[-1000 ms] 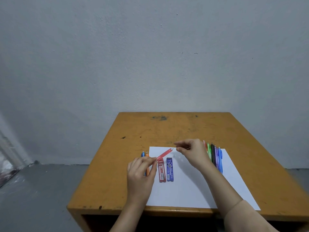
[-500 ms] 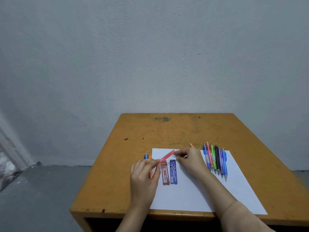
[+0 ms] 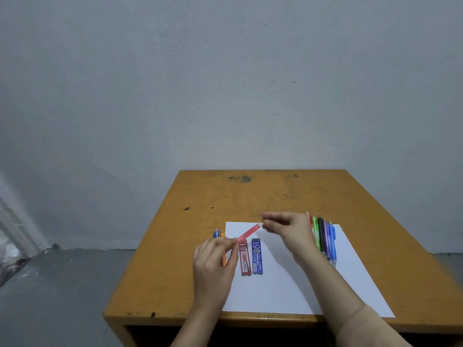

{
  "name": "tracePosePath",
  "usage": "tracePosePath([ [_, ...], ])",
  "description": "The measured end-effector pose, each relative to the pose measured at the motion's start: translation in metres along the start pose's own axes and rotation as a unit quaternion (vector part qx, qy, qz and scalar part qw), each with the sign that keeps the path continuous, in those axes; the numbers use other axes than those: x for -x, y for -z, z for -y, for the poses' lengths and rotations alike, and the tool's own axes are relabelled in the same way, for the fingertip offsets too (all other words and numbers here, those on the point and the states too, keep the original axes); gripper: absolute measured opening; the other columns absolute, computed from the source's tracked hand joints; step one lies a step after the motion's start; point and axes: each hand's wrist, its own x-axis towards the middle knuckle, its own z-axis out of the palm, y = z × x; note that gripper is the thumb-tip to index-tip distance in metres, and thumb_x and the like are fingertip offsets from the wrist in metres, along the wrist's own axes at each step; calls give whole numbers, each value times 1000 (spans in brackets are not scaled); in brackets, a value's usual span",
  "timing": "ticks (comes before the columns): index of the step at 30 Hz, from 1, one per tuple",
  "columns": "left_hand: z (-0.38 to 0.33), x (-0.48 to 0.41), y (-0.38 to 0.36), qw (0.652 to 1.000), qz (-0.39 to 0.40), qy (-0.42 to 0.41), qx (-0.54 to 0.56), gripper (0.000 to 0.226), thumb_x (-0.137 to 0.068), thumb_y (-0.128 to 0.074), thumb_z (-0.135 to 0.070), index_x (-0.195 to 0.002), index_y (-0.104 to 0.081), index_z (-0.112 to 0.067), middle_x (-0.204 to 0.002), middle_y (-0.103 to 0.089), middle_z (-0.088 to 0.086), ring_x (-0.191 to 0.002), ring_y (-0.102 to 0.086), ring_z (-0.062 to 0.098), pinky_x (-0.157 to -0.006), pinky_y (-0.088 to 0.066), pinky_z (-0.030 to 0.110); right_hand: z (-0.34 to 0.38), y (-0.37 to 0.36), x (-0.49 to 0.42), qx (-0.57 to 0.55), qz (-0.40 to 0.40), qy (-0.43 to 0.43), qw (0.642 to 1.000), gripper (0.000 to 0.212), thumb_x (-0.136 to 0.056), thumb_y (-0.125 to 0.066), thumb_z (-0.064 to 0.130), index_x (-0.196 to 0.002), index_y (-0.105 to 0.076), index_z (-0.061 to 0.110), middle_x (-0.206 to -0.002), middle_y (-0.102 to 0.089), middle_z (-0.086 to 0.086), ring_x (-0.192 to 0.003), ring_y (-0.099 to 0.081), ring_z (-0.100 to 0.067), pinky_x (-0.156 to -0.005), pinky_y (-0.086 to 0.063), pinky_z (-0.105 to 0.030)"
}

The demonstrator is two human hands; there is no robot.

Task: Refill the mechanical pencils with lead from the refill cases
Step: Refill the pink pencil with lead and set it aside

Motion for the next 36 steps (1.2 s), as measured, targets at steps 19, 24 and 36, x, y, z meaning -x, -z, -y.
tracePosePath([
  [19,0,1,0,1000,0,-6,5,22,-84,-60,-34,-90,-73,-16,-87,-66,-12,-84,-55,1,-77,-40,24,17,-5,24,-278,21,-90,956,17,-85,-57,-10,-91,-70,0,-81,-72,-12,-69,-68,-19,-66,-58,-25],
  [24,1,1,0,1000,2,-3,1,24,-85,-60,-35,-90,-73,-16,-87,-67,-11,-84,-57,3,-79,-39,22,18,-5,27,-279,22,-90,956,17,-84,-58,-10,-91,-70,0,-80,-72,-12,-70,-69,-19,-65,-58,-25],
  [36,0,2,2,1000,-3,-8,3,26,-85,-60,-35,-90,-74,-14,-86,-66,-11,-84,-57,3,-80,-37,17,19,-8,30,-265,18,-66,962,16,-82,-60,-11,-88,-71,-1,-75,-71,-11,-71,-68,-19,-70,-59,-25],
])
